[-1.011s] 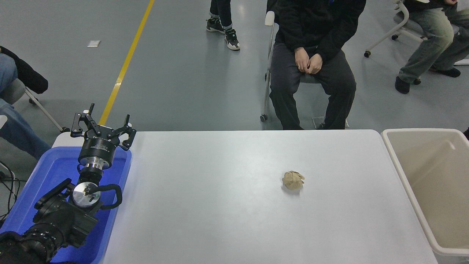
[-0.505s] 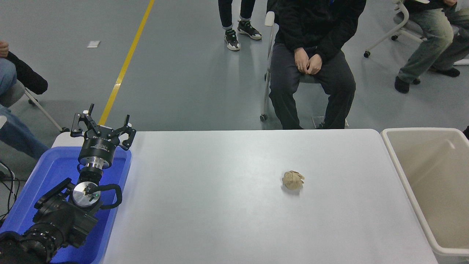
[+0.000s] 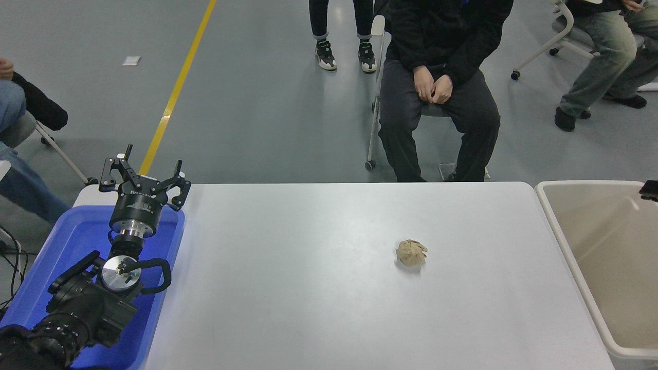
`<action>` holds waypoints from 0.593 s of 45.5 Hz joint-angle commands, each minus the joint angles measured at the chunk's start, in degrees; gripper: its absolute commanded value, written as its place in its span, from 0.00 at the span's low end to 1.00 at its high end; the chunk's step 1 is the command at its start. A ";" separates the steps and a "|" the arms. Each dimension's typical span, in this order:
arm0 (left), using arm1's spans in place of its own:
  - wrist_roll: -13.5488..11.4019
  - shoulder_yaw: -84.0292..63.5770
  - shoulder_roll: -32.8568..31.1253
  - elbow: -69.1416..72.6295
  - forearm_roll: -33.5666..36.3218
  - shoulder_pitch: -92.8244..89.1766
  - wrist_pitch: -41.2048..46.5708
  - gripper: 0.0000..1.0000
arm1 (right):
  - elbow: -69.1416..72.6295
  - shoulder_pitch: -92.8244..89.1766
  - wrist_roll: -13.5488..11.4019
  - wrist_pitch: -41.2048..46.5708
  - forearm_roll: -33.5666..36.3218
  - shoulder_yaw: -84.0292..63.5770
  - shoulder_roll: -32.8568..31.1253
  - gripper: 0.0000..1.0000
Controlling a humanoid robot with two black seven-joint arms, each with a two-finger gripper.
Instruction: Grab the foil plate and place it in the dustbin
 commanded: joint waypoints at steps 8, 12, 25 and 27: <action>-0.02 0.00 0.00 0.00 -0.02 0.00 0.00 0.99 | 17.06 23.37 -4.32 9.39 -5.14 -19.14 4.95 1.00; 0.06 0.00 0.00 0.00 -0.02 0.00 0.00 0.99 | 19.35 28.73 -4.32 15.37 -4.78 -19.67 5.92 1.00; -0.02 0.00 0.00 0.00 -0.02 0.00 0.00 0.99 | 22.52 39.73 -4.23 28.83 -4.26 -20.02 10.05 1.00; 0.06 0.00 0.00 0.00 -0.02 0.00 0.00 0.99 | 22.52 40.69 -4.23 28.83 -3.55 -20.02 11.01 1.00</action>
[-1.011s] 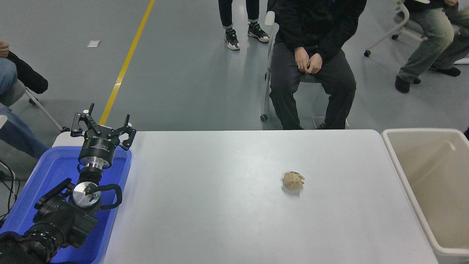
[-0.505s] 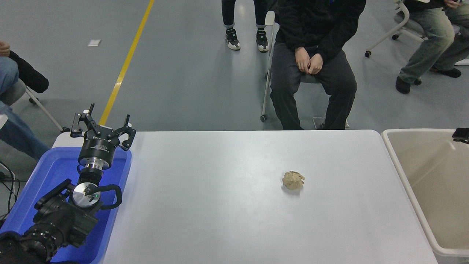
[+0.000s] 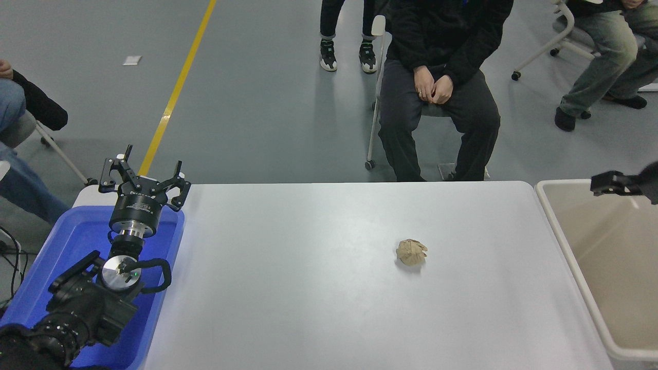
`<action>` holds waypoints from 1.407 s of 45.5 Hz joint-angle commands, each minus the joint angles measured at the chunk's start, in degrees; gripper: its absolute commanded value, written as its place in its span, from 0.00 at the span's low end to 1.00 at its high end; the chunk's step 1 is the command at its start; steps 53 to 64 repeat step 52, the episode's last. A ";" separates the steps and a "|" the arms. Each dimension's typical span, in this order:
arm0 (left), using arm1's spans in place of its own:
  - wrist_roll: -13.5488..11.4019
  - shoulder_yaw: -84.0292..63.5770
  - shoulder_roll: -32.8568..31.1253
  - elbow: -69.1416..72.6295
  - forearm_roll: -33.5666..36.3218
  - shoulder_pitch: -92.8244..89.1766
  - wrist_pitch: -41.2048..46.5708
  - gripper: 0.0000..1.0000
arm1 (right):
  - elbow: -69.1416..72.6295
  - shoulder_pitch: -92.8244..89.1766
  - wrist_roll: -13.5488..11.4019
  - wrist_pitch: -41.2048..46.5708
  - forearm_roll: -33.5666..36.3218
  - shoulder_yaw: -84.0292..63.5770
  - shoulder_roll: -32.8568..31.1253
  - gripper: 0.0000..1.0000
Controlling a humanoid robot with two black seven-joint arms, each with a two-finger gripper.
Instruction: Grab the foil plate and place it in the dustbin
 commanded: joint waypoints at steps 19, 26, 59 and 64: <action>-0.02 0.00 0.00 0.00 0.00 0.00 0.00 0.99 | 3.08 13.80 -0.13 6.75 8.22 -1.25 7.81 1.00; 0.06 0.00 0.00 0.00 0.00 0.00 0.00 0.99 | 2.64 15.82 -0.21 6.75 7.43 -3.79 8.17 1.00; 0.06 0.00 0.00 0.00 0.00 0.00 0.00 0.99 | 2.29 13.27 -0.21 6.75 8.13 2.36 12.12 1.00; 0.06 0.00 0.00 0.00 0.00 0.00 0.00 0.99 | 2.29 13.27 -0.21 6.75 8.13 2.36 12.12 1.00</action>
